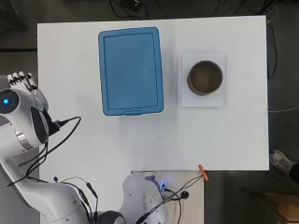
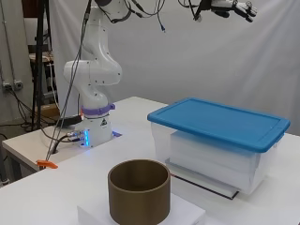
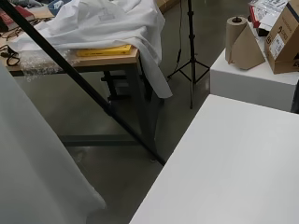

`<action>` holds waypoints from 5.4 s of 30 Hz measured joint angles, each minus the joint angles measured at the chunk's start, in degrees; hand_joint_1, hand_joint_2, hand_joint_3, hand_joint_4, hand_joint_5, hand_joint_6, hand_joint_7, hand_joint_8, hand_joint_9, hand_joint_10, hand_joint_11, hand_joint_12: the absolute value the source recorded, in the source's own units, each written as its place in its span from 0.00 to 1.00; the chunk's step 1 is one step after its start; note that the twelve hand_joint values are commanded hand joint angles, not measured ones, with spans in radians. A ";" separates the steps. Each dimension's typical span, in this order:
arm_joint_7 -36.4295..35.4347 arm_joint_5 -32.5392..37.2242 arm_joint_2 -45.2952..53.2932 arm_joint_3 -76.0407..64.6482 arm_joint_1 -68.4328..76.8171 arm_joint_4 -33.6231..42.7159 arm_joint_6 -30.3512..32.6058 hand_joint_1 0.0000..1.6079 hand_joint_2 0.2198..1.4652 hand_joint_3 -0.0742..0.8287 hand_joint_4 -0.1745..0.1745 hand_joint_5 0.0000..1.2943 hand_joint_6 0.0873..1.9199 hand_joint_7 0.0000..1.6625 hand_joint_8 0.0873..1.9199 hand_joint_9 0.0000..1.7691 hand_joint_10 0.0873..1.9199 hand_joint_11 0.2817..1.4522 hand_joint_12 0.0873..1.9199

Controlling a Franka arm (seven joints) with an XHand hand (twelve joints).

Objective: Teleoperate dual arm-hand system to remove items from a box

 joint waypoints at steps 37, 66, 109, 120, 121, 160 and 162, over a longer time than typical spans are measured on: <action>-17.57 -31.13 -28.15 -65.43 45.17 -70.73 25.61 0.20 0.51 0.08 0.43 0.00 0.00 0.03 0.00 0.11 0.00 0.08 0.00; -13.93 -45.48 -16.82 -64.45 52.23 -74.93 43.93 0.19 0.42 0.07 0.41 0.00 0.00 0.00 0.00 0.09 0.00 0.08 0.00; -23.45 -39.00 22.08 -50.73 58.03 -23.71 42.78 0.72 0.86 0.08 0.18 0.51 0.66 0.44 0.85 0.42 0.91 0.21 0.64; -16.30 -43.28 22.69 -10.56 52.51 -19.62 35.45 0.13 0.44 0.09 0.35 0.00 0.00 0.00 0.00 0.10 0.00 0.12 0.00; -16.39 -41.10 20.85 -8.56 48.73 -18.80 34.69 0.13 0.44 0.09 0.35 0.00 0.00 0.00 0.00 0.10 0.00 0.12 0.00; -30.27 -3.56 -10.05 1.05 -19.77 -40.78 27.77 0.14 0.52 0.08 0.52 0.07 0.00 0.12 0.00 0.20 0.00 0.16 0.00; -29.35 -4.13 -9.31 4.06 -22.49 -37.81 27.71 0.16 0.52 0.08 0.50 0.07 0.00 0.12 0.00 0.20 0.00 0.17 0.00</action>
